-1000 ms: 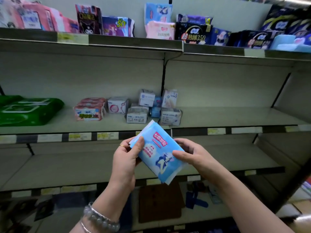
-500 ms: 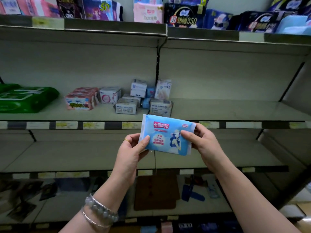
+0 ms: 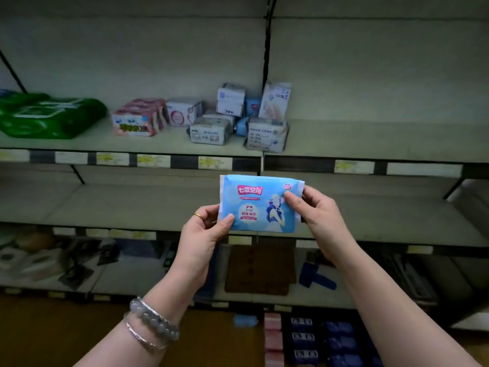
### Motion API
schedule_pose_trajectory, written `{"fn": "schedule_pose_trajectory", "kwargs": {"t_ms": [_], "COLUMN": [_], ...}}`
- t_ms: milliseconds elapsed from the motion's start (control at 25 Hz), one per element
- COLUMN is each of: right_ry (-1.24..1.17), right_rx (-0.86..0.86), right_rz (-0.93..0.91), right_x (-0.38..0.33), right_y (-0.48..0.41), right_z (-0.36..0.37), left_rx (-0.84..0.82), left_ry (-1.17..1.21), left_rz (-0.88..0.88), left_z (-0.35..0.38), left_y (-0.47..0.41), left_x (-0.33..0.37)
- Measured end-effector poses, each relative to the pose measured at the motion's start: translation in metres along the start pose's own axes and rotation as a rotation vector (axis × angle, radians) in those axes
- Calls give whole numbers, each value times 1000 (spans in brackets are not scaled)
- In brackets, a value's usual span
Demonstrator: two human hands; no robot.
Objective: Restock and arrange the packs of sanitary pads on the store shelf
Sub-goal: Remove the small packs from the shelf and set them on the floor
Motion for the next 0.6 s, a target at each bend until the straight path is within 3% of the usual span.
{"fn": "schedule_pose_trajectory", "kwargs": {"t_ms": [360,600], "right_ry": [26,95], "right_rx": [141,151], "right_rz": [211,319], "right_x": [116,252], "right_y": [-5,13], "right_z": [3,6], "left_rx": [-54,-35], "left_ry": [-86,-180], "left_rz": [-120,-237], "left_z": [-34,-77], "left_y": [-72,-114], "left_x": [-90,-216]}}
Point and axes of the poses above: each hand's wrist, its own y-axis away from the middle knuckle, its own z-axis out of the palm, x = y × z, the point moved 5 cm from there along -y, towards the middle knuckle, and after that the axes turned 9 degrees about -z, right-handed, at the moved point
